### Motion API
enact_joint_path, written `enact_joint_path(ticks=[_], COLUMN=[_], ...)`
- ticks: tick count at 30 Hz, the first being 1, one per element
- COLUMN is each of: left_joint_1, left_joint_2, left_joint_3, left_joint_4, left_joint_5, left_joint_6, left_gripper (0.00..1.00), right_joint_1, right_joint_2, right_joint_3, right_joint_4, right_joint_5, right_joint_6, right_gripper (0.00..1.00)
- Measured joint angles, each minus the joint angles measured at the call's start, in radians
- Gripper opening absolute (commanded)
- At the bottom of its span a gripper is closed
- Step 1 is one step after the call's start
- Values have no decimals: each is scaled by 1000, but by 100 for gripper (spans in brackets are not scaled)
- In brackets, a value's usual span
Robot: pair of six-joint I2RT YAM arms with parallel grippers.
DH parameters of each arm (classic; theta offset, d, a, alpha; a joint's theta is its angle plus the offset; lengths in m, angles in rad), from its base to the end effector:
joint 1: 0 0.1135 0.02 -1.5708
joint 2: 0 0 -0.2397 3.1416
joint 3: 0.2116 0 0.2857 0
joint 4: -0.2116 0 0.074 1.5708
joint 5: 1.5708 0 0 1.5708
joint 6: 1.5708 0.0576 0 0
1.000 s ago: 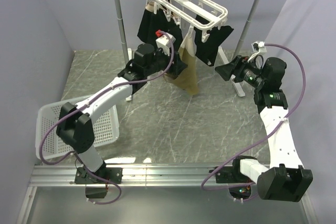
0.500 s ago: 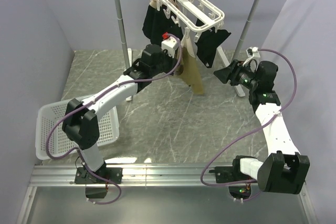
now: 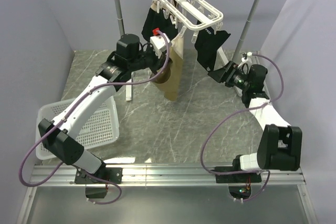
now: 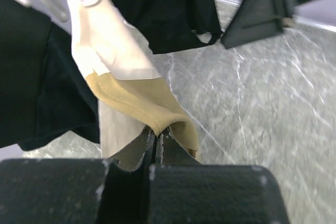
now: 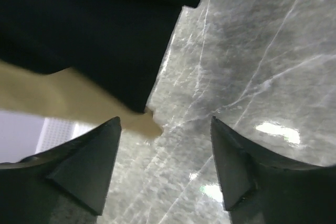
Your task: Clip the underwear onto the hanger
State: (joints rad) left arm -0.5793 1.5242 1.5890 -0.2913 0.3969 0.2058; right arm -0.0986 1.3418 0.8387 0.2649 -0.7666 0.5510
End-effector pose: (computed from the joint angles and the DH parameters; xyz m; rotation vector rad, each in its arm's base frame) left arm 0.3289 -0.2418 0.4024 0.9546 1.5526 -0.6215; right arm 0.3537 0.0052 0.2376 0.0330 1.8553 1.0070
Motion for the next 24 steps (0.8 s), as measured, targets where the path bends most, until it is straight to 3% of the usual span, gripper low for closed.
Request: enact_joint_path(ticks=[14,24], left_joint_1=[13,13], left_joint_2=[-63,-53], left_joint_3=[162,232], left_joint_4=[-167,-215], left_joint_5=[143,178], left_joint_6=[135,140], left_gripper=[0,0], right_joint_1=[101,259], right_joint_2=[257,443], right_joint_3=[-153,-160], right_joint_4=[487,830], right_joint_5=[-71,-93], right_joint_6=[545,837], right_gripper=[93,93])
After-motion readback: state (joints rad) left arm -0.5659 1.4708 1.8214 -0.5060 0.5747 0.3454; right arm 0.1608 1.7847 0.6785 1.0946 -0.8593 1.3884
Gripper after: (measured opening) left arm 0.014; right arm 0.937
